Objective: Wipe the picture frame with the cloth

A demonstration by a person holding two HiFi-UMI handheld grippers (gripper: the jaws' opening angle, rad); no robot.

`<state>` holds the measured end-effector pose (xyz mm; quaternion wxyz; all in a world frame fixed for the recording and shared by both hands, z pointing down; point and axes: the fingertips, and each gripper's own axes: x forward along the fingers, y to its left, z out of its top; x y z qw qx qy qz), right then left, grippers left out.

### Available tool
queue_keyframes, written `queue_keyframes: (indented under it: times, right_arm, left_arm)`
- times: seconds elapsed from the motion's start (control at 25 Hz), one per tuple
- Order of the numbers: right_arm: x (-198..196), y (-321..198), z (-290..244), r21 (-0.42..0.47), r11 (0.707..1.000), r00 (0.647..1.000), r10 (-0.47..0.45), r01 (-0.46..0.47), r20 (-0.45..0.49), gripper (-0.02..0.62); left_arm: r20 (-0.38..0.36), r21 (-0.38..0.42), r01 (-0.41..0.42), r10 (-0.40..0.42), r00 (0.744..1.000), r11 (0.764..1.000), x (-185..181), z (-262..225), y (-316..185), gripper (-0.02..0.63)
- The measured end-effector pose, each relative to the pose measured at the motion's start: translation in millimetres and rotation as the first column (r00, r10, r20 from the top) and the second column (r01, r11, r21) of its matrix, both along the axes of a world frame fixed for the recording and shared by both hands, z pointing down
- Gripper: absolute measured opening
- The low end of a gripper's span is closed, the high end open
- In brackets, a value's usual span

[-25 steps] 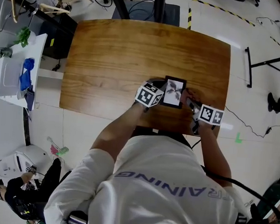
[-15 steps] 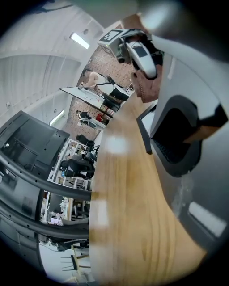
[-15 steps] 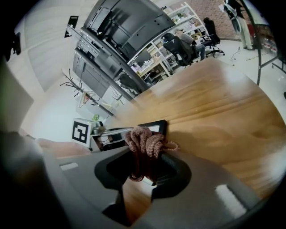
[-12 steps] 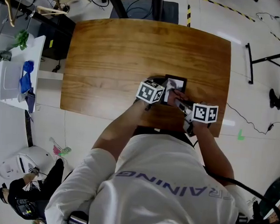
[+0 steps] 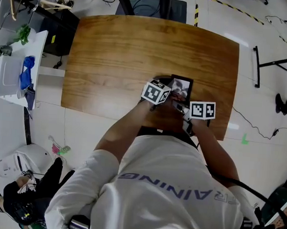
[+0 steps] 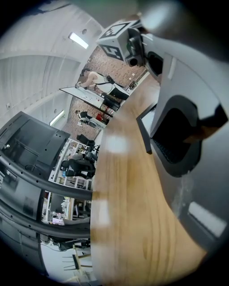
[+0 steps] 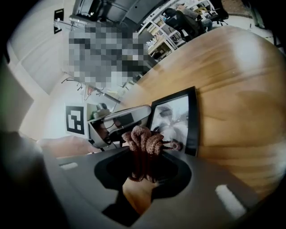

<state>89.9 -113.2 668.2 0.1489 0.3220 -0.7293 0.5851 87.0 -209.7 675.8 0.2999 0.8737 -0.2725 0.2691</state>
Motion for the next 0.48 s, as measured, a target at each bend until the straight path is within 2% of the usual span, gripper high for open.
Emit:
queue_keyframes:
  times: [0.2,0.48]
  right_arm:
    - [37.4,7.3,2.4,-0.027,0.993,0.994,0.111,-0.111,0.011,0.121]
    - [82.6,15.8,-3.0,0.015,0.986,0.985,0.169,-0.169,-0.038,0.123]
  left_arm:
    - [0.001,0.008,0.001,-0.001,1.000,1.000,-0.3,0.8,-0.1,0.005]
    - [0.007,0.015,-0.007,0.007,1.000,1.000,-0.5,0.6,0.3,0.005]
